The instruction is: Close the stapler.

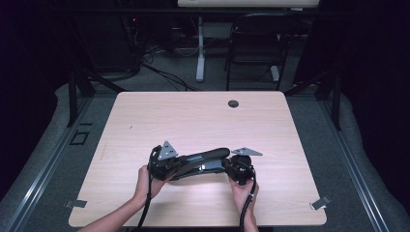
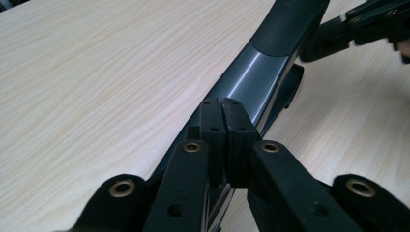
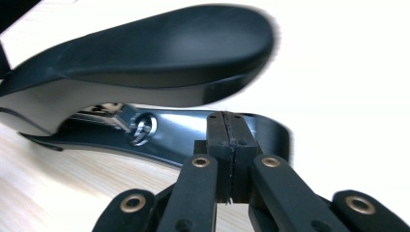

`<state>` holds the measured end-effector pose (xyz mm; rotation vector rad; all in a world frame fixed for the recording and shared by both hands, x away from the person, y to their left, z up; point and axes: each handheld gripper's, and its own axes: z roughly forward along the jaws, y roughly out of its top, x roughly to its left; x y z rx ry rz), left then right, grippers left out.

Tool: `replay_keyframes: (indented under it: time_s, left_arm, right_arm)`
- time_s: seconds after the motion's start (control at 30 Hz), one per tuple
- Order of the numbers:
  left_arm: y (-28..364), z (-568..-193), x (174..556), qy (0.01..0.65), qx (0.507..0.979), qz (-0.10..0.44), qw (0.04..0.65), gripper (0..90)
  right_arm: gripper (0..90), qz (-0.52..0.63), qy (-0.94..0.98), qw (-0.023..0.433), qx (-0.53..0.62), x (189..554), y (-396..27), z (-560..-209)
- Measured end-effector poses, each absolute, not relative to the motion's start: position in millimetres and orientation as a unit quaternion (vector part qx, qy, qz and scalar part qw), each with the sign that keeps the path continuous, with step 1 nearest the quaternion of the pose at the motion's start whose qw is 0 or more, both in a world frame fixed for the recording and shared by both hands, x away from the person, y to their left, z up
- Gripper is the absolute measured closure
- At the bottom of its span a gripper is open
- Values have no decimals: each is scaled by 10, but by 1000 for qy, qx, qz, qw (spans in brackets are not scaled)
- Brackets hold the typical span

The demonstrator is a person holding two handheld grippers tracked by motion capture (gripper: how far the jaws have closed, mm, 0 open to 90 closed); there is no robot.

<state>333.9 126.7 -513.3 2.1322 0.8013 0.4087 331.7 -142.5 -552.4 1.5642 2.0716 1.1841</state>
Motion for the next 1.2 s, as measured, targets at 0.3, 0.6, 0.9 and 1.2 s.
replay_keyframes:
  time_s: [0.3, 0.6, 0.9, 1.2]
  left_arm:
    - [1316, -5130, 3365, 329, 840, 154, 402, 709]
    - [1571, -5044, 3375, 362, 820, 157, 415, 226]
    - [1951, -5018, 3350, 403, 802, 166, 410, 150]
    - [2129, -5040, 3380, 422, 792, 175, 405, 87]
  right_arm:
    - [900, 408, 695, 208, 555, 3296, -1672, -5165]
    - [900, 412, 726, 254, 489, 3340, -1402, -4794]
    - [900, 394, 749, 248, 471, 3435, -1262, -4877]
    - [900, 401, 746, 244, 473, 3421, -1279, -4963]
